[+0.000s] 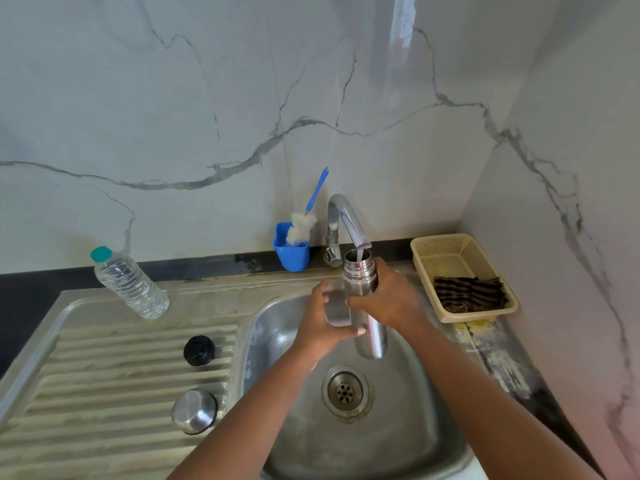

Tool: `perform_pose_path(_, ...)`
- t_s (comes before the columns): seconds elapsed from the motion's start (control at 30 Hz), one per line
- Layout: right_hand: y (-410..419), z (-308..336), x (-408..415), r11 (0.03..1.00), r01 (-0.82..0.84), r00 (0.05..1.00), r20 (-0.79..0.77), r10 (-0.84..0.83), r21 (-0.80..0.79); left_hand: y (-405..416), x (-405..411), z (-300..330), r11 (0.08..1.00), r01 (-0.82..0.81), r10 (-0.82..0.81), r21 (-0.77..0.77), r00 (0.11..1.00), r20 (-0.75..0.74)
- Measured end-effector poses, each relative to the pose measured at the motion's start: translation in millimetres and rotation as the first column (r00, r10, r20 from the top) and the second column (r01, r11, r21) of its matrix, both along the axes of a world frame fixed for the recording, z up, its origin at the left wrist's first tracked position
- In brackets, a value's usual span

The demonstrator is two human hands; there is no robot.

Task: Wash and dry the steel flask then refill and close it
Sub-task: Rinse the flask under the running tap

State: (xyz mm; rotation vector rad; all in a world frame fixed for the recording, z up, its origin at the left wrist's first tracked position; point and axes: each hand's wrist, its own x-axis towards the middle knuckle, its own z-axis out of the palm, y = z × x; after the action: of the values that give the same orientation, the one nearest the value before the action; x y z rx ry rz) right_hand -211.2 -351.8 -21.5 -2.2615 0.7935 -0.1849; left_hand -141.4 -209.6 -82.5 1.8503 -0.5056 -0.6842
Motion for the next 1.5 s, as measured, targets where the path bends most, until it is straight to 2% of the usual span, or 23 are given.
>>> perform_pose_path(0.07, -2, -1, -3, 0.998, -0.065, 0.998, 0.012, 0.065, 0.027, 0, -1, 0, 1.0, 0.012, -0.012, 0.002, 1.0, 0.0)
perform_pose_path(0.17, -12, -3, -7, 0.97, -0.091, 0.996, 0.007, 0.092, 0.226, 5, -1, -1, 1.0, 0.006, -0.006, 0.012, 1.0, -0.013)
perform_pose_path(0.2, -12, -3, -7, 0.971, -0.064, 0.998, 0.003, 0.065, 0.23, 6, -1, -1, 1.0, 0.004, -0.004, 0.014, 1.0, -0.021)
perform_pose_path(0.3, -4, -8, -7, 0.999, 0.004, 0.999, 0.035, -0.005, 0.035, 7, -2, -1, 1.0, -0.002, 0.002, 0.005, 1.0, -0.027)
perform_pose_path(0.33, -1, -10, -7, 1.0, -0.002, 0.998, 0.065, 0.0, 0.023, 8, -2, -2, 1.0, 0.0, 0.0, 0.007, 1.0, -0.023)
perform_pose_path(0.4, -1, -11, -8, 0.994, -0.029, 0.995, 0.099, 0.018, 0.108, 10, -2, -4, 1.0, 0.006, -0.005, 0.012, 1.0, -0.024)
perform_pose_path(0.5, -4, -11, -8, 0.977, 0.003, 0.997, 0.069, -0.018, 0.213, 11, -4, -4, 1.0, 0.008, -0.007, 0.02, 0.999, -0.036)
perform_pose_path(0.57, 2, -13, -6, 0.991, 0.04, 0.997, 0.067, -0.049, 0.125, 12, -6, -4, 1.0, 0.0, 0.001, 0.02, 0.999, -0.033)
perform_pose_path(0.63, 6, -13, -4, 0.999, 0.007, 0.995, 0.095, -0.012, 0.047, 12, -7, -5, 1.0, -0.005, 0.005, 0.015, 0.999, -0.034)
perform_pose_path(0.77, -4, -10, -3, 0.966, -0.038, 0.998, 0.065, 0.022, 0.256, 14, -6, -6, 0.999, 0.0, 0.001, 0.034, 0.999, -0.033)
perform_pose_path(0.8, -3, -8, -3, 0.971, -0.029, 0.998, 0.06, 0.015, 0.238, 14, -6, -5, 0.999, -0.002, 0.003, 0.034, 0.999, -0.035)
perform_pose_path(0.87, 1, -8, -2, 0.995, -0.011, 0.998, 0.066, 0.004, 0.103, 16, -6, -5, 0.999, -0.012, 0.013, 0.039, 0.999, -0.037)
perform_pose_path(0.93, -1, -11, -1, 0.992, 0.015, 0.996, 0.081, -0.025, 0.126, 17, -6, -5, 0.999, -0.012, 0.013, 0.05, 0.999, -0.038)
perform_pose_path(1.0, -8, -14, 0, 0.95, 0.05, 0.994, 0.074, -0.076, 0.308, 18, -5, -4, 0.998, -0.004, 0.007, 0.063, 0.999, -0.043)
perform_pose_path(1.07, -12, -19, 0, 0.865, 0.062, 0.995, 0.039, -0.094, 0.499, 18, -4, -2, 0.997, 0.013, -0.01, 0.081, 0.999, -0.038)
perform_pose_path(1.13, -6, -26, -4, 0.797, 0.063, 0.998, -0.031, -0.056, 0.6, 18, -4, 0, 0.993, 0.038, -0.033, 0.115, 0.998, -0.048)
perform_pose_path(1.3, 15, -61, -23, 0.695, 0.147, 0.984, -0.176, -0.029, 0.704, 28, -2, 0, 0.926, 0.207, -0.178, 0.317, 0.977, -0.116)
perform_pose_path(1.5, 36, -93, -32, 0.631, 0.258, 0.958, -0.278, -0.07, 0.731, 38, 0, -7, 0.851, 0.282, -0.197, 0.442, 0.954, -0.228)
